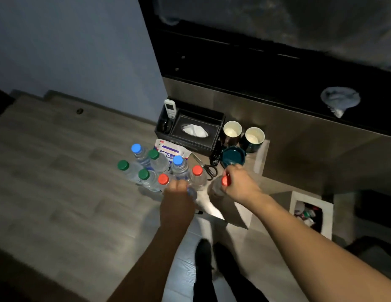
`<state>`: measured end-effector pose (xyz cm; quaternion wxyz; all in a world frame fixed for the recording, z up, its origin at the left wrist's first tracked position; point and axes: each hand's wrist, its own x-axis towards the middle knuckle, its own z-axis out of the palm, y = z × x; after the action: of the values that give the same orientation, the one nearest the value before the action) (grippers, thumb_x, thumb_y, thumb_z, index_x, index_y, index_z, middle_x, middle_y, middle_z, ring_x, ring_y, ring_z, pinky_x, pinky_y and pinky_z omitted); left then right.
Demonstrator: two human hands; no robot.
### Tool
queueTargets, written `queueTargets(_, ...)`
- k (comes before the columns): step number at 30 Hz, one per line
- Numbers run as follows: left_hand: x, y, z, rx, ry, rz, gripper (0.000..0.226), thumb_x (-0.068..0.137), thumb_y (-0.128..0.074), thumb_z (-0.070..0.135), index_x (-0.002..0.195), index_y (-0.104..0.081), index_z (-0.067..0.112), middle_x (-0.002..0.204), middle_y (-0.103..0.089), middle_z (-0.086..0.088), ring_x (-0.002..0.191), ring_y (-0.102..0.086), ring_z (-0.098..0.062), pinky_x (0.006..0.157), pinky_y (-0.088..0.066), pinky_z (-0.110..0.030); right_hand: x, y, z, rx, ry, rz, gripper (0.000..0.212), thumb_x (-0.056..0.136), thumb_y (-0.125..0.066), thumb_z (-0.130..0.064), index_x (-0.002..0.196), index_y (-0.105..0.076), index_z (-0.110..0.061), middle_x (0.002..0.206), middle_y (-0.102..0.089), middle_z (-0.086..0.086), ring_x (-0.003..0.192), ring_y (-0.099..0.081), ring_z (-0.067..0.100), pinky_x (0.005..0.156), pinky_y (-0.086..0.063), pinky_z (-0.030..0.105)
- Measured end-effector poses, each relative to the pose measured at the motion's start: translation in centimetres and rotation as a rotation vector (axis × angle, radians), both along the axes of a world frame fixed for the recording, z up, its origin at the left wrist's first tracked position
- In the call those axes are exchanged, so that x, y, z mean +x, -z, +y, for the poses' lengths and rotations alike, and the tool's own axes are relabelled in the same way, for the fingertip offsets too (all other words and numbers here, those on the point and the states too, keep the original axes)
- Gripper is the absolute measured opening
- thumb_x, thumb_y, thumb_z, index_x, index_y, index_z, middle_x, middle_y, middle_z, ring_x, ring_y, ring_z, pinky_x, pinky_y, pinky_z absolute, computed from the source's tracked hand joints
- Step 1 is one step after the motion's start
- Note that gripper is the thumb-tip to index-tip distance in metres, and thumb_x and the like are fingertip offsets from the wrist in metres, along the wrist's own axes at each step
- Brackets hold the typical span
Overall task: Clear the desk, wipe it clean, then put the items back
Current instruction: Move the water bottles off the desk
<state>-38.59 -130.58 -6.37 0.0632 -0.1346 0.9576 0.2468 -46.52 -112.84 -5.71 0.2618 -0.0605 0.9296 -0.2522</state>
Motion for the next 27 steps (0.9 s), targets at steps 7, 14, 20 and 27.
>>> queueTargets(7,-1.7,2.3,-0.4,0.047,-0.006,-0.088,0.036,0.083,-0.064,0.006,0.117,-0.057,0.014,0.122,-0.052,-0.008,0.107,-0.056,-0.026,0.084,-0.053,-0.037,-0.3,1.7,-1.0,0.057,0.060,-0.033,0.037,0.089,-0.064,-0.024,0.121,-0.050,-0.014,0.118,-0.043,0.005,0.104,-0.052,0.022,0.091,-0.044,0.033)
queueTargets(14,-1.6,2.5,-0.9,0.091,-0.031,-0.081,0.035,0.084,-0.064,0.002,0.116,-0.055,0.013,0.124,-0.051,-0.010,0.107,-0.058,-0.027,0.086,-0.051,-0.033,-0.5,2.1,-1.4,0.035,0.056,-0.003,0.034,0.087,-0.064,-0.016,0.118,-0.050,-0.017,0.119,-0.042,0.005,0.105,-0.054,0.026,0.092,-0.045,0.033)
queueTargets(20,-1.6,2.9,-0.6,0.083,0.017,-0.073,0.040,0.084,-0.062,0.001,0.122,-0.051,0.010,0.128,-0.047,-0.013,0.110,-0.054,-0.027,0.085,-0.046,-0.028,-0.4,2.6,-2.3,0.036,0.007,0.014,0.039,0.087,-0.062,-0.016,0.123,-0.047,-0.020,0.124,-0.040,0.004,0.108,-0.054,0.027,0.095,-0.048,0.037)
queueTargets(27,-0.7,1.5,-0.7,0.112,0.061,-0.097,0.054,0.083,-0.062,0.001,0.134,-0.046,0.013,0.141,-0.039,-0.012,0.121,-0.051,-0.030,0.094,-0.044,-0.034,1.4,1.6,-1.5,0.019,0.056,-0.005,0.069,0.088,-0.063,-0.018,0.148,-0.028,-0.023,0.145,-0.035,0.004,0.132,-0.042,0.026,0.110,-0.035,0.036)
